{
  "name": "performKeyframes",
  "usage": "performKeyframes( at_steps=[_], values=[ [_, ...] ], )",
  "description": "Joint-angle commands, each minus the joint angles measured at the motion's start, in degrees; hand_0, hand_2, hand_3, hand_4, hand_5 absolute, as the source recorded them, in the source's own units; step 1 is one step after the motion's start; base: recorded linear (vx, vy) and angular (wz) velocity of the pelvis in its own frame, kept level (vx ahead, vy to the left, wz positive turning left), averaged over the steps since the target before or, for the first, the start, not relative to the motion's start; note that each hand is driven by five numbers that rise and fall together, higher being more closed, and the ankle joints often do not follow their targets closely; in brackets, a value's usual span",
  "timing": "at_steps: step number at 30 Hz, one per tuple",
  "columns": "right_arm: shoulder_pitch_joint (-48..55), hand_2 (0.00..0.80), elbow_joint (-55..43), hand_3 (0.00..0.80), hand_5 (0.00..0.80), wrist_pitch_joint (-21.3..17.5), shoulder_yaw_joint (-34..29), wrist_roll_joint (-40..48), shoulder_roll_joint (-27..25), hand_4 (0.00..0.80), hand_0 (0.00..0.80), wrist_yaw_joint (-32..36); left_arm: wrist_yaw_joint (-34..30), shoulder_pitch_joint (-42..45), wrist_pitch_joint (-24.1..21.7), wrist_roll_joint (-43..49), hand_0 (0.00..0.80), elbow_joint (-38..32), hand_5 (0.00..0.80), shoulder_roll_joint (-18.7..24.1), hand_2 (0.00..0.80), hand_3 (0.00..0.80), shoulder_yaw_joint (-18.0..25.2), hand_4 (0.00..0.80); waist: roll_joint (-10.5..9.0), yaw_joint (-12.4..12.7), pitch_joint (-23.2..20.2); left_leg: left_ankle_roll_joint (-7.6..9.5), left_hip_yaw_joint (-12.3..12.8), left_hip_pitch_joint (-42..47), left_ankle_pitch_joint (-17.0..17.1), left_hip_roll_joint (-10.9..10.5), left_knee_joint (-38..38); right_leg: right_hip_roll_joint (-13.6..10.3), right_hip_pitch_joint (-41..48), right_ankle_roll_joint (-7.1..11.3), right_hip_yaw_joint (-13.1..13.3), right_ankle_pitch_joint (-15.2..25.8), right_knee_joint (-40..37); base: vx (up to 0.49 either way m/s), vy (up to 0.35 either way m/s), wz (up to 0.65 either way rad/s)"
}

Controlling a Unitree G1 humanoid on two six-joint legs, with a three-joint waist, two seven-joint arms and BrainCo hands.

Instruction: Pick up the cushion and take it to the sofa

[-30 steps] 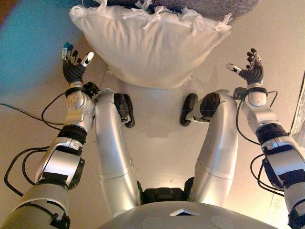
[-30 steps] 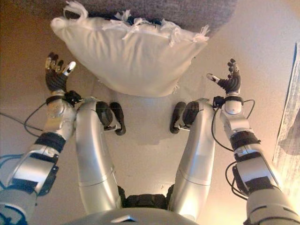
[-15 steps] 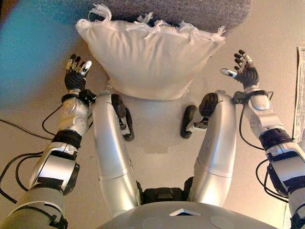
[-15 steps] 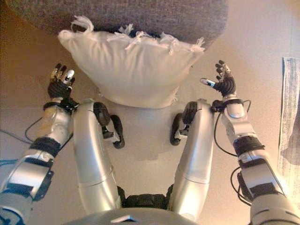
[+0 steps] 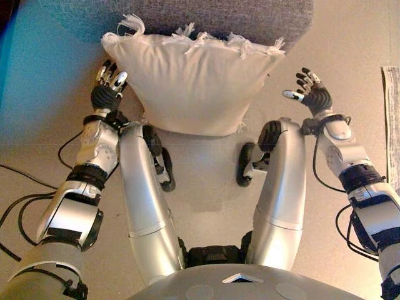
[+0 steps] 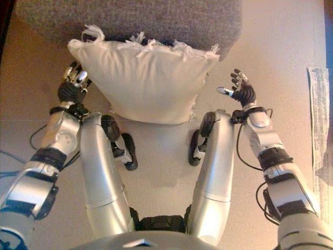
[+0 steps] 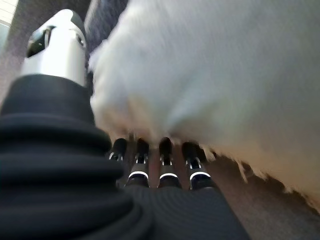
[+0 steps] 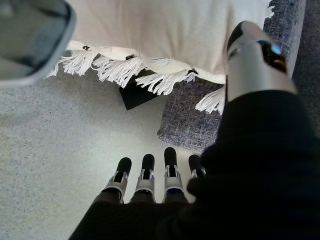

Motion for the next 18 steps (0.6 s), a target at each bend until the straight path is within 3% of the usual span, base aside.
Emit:
performKeyframes(
  at_steps=[1, 9, 18],
  values=[
    [-7.73, 0.0, -8.08, 0.0, 0.0, 0.08, 6.8, 0.8, 9.57, 0.0, 0.0, -1.33, 1.81, -3.32, 0.41, 0.38, 0.0, -5.75, 0.0, -8.69, 0.0, 0.0, -6.25, 0.0, 2.09, 1.99, -0.46, 4.39, 3.57, 2.63, -9.92, 1.14, 4.68, -3.27, 3.27, -3.23, -1.79, -4.72, 1.83, 0.09, 0.008, 0.07],
    [-6.34, 0.0, -9.06, 0.0, 0.0, 3.14, 4.23, -2.52, 10.38, 0.0, 0.0, -8.6, 6.05, -1.55, 2.45, 2.1, 0.0, -6.86, 0.0, -9.11, 0.0, 0.0, -4.51, 0.0, 1.73, 1.9, -0.46, 4.27, 3.47, 2.63, -7.57, 1.51, 2.11, -3.67, 3.27, -2.83, -1.36, -2.39, -0.67, 0.075, 0.002, 0.04],
    [-7.84, 0.0, -8.45, 0.0, 0.0, 5.46, 0.69, -5.75, 8.48, 0.0, 0.0, -6.92, 4.84, -0.54, 4.85, 3.47, 0.0, -7.81, 0.0, -7.79, 0.0, 0.0, -0.54, 0.0, 1.36, 2.07, -0.46, 3.6, 4.36, 2.69, -0.78, 1.67, -7.71, -3.98, 3.29, -1.41, -1.09, 3.19, -9.27, 0.077, 0.016, 0.07]
  ],
)
